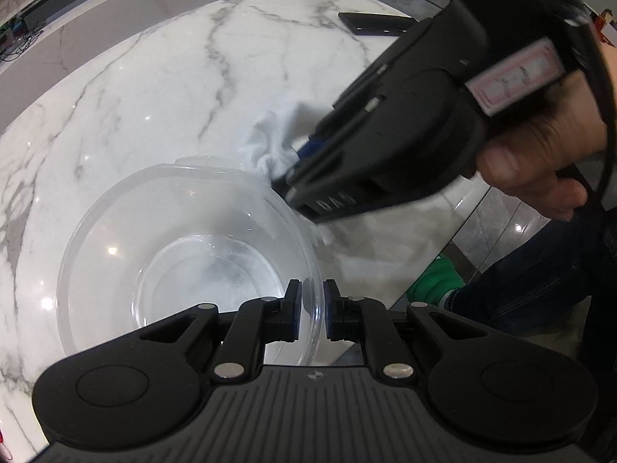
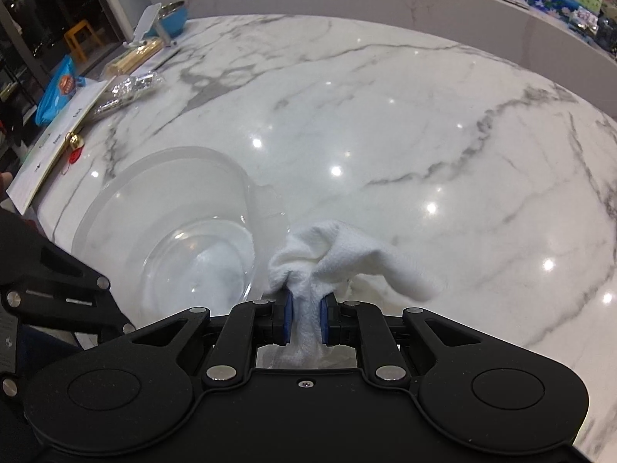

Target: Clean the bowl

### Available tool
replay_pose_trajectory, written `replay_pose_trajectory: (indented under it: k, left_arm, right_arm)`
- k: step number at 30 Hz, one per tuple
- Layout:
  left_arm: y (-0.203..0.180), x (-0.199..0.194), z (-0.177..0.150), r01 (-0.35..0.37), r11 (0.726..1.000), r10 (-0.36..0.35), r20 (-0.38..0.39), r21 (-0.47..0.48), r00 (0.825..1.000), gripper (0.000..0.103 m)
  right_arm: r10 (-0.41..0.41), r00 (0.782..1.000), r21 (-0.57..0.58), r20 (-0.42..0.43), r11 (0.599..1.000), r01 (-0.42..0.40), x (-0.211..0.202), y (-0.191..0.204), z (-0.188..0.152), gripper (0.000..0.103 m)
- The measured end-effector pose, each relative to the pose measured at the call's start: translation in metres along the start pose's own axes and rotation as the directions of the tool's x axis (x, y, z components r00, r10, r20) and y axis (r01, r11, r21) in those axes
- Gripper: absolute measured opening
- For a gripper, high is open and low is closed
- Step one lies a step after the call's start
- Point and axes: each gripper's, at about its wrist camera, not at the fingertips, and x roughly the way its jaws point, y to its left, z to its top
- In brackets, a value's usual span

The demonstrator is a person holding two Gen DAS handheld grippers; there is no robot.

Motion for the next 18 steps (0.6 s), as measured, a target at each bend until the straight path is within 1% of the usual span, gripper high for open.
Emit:
replay_pose_trajectory:
  k: [6,10,13,18]
  left_arm:
    - [-0.016,0.001,0.001,-0.009,1.0,0.009,0.002,-0.007,1.0,0.011]
    - [-0.032,0.003,0.001,-0.012,1.0,0.012,0.001,-0.004,1.0,0.011]
    - [-0.042,0.003,0.001,-0.012,1.0,0.012,0.001,-0.004,1.0,0.011]
    - [-0.04,-0.001,0.001,-0.015,1.0,0.015,0.005,-0.018,1.0,0.011]
  right_arm:
    - [0.031,0.997,-0.076,-0.075,0.996,-0.037,-0.001,0.012,-0.009,0.012]
    - [0.04,0.994,-0.105,-0.103,0.993,-0.051,-0.002,0.018,-0.014,0.012]
    - [0.039,0.995,-0.094,-0.096,0.994,-0.048,-0.002,0.018,-0.014,0.012]
    - [0.032,0.998,-0.045,-0.049,0.998,-0.035,-0.006,0.011,-0.009,0.012]
